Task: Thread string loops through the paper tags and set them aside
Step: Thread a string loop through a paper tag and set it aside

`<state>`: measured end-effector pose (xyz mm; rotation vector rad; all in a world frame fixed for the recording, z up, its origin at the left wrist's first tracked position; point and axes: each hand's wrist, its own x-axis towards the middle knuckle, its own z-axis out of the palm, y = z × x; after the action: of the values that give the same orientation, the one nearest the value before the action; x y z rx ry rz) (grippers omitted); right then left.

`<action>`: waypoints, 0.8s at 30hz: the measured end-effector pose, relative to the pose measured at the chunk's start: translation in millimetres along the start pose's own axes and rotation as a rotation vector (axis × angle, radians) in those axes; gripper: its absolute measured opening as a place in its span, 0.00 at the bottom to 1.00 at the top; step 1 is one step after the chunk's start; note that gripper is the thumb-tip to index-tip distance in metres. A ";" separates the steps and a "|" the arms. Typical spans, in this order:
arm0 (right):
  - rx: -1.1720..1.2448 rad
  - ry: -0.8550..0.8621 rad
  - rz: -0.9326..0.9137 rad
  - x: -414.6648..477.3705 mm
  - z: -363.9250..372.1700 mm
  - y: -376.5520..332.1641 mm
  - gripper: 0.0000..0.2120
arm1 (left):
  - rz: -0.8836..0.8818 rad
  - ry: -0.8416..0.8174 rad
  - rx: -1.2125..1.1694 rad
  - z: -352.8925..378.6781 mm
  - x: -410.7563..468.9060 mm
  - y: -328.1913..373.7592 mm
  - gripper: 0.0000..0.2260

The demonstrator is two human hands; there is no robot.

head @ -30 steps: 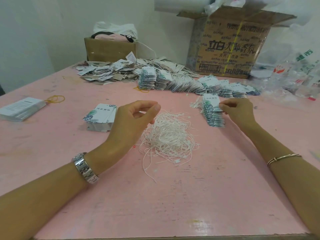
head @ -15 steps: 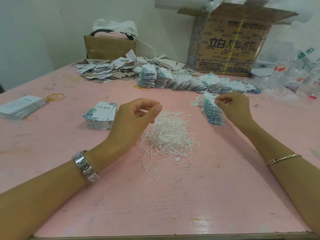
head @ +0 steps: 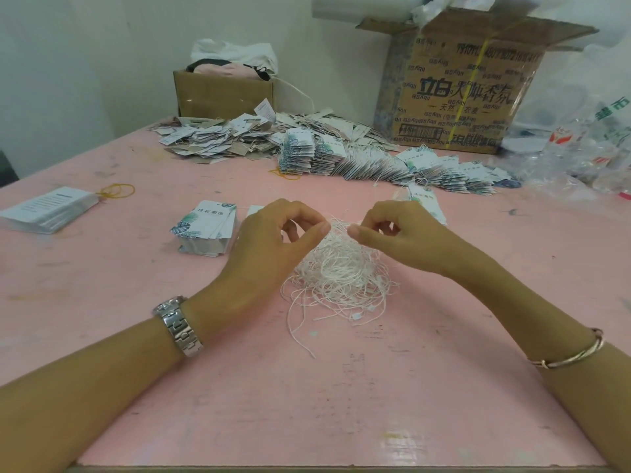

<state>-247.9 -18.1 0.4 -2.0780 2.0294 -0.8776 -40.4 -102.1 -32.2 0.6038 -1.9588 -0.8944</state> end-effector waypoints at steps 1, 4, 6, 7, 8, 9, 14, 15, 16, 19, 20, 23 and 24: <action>-0.002 -0.028 0.017 -0.7 0.3 0.5 0.23 | 0.001 -0.003 0.008 0.2 0.0 0.1 0.02; 0.124 -0.083 0.055 -2.5 -2.7 0.3 0.22 | 0.010 -0.016 0.023 1.6 -0.7 0.2 0.02; 0.207 -0.116 0.078 -2.6 -5.7 -1.9 0.17 | 0.008 -0.027 0.023 2.3 -1.8 1.0 0.01; 0.240 -0.132 0.084 -2.5 -6.7 -2.8 0.14 | 0.007 -0.032 0.022 2.7 -2.5 1.7 0.01; 0.266 -0.147 0.085 -2.4 -7.3 -3.7 0.12 | 0.007 -0.037 0.024 2.8 -3.2 2.4 0.01; 0.282 -0.162 0.081 -2.3 -7.5 -4.5 0.10 | 0.009 -0.042 0.028 2.7 -3.7 3.4 0.02; 0.292 -0.173 0.055 -4.0 -6.9 -10.0 0.10 | 0.034 -0.103 0.103 1.3 -5.1 9.0 0.06; 0.274 -0.159 0.051 -4.3 -6.6 -10.7 0.12 | 0.031 -0.129 0.128 1.5 -5.2 9.7 0.08; 0.245 -0.142 0.047 -4.2 -6.1 -10.7 0.15 | 0.029 -0.153 0.150 1.8 -5.4 10.1 0.10; 0.146 -0.154 0.043 -4.3 -5.9 -8.9 0.23 | 0.038 -0.198 0.214 2.6 -5.2 10.5 0.12; 0.143 -0.180 0.043 -4.6 -6.5 -8.5 0.23 | 0.042 -0.202 0.232 2.6 -5.0 10.4 0.12; 0.204 -0.243 0.023 -5.0 -8.1 -7.4 0.14 | 0.043 -0.200 0.228 2.6 -5.5 10.2 0.11; 0.231 -0.242 0.009 -4.4 -8.1 -7.2 0.12 | 0.043 -0.198 0.220 2.6 -5.5 10.2 0.11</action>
<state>-245.1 -10.7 9.0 -1.9429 1.7262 -0.7739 -40.6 -91.0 -28.0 0.6142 -2.2600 -0.7408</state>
